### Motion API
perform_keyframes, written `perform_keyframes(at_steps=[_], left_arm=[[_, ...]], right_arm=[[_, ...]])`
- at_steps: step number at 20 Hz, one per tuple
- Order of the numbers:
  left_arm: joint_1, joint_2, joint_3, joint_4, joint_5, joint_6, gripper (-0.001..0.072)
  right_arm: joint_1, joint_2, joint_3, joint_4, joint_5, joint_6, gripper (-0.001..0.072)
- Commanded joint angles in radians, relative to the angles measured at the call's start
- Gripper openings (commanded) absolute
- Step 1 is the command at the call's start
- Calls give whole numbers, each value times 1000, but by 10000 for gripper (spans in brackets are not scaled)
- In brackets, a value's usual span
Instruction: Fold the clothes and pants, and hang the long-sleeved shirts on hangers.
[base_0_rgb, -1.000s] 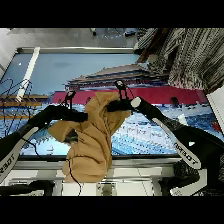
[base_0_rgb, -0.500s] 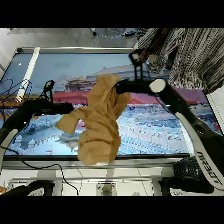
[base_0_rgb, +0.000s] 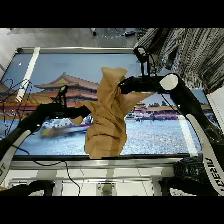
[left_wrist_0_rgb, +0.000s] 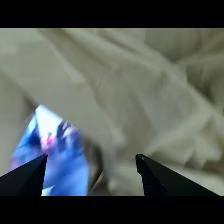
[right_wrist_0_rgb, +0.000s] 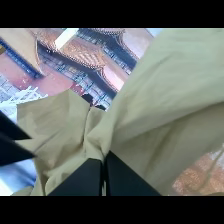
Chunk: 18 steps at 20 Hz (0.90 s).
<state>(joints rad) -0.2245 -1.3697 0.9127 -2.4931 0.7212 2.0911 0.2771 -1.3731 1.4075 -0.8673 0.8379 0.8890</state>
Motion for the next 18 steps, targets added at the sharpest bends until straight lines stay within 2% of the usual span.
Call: perform_keyframes(at_steps=[1, 2, 3, 4, 5, 7, 10, 14, 18], left_arm=[[-79, -93, 1, -77, -128, -54, 655], [-95, -119, 1, -78, -129, -55, 651], [-113, -146, 1, -77, -135, -61, 583], [-127, -167, 1, -77, -152, -74, 355], [-137, -181, 1, -77, -185, -104, 26], [-130, -163, 2, -73, -240, -121, 25], [-48, -33, 16, -40, -254, -108, 25], [133, 277, 58, -28, -246, 23, 24], [291, 594, 143, -10, -220, 106, 24]], right_arm=[[-1, 1, 1, -2, 13, -1, 35], [-1, 1, 1, -2, 13, -1, 35], [-1, 1, 1, -2, 13, -1, 35], [-1, 1, 1, -2, 17, -1, 35], [-1, 1, 1, -2, 27, 0, 35], [-2, 5, 1, -2, 66, 0, 35], [-10, 38, 2, -23, 108, 0, 35], [-38, 169, 2, -41, 71, 0, 35], [-68, 360, 2, -49, -14, 0, 35]])
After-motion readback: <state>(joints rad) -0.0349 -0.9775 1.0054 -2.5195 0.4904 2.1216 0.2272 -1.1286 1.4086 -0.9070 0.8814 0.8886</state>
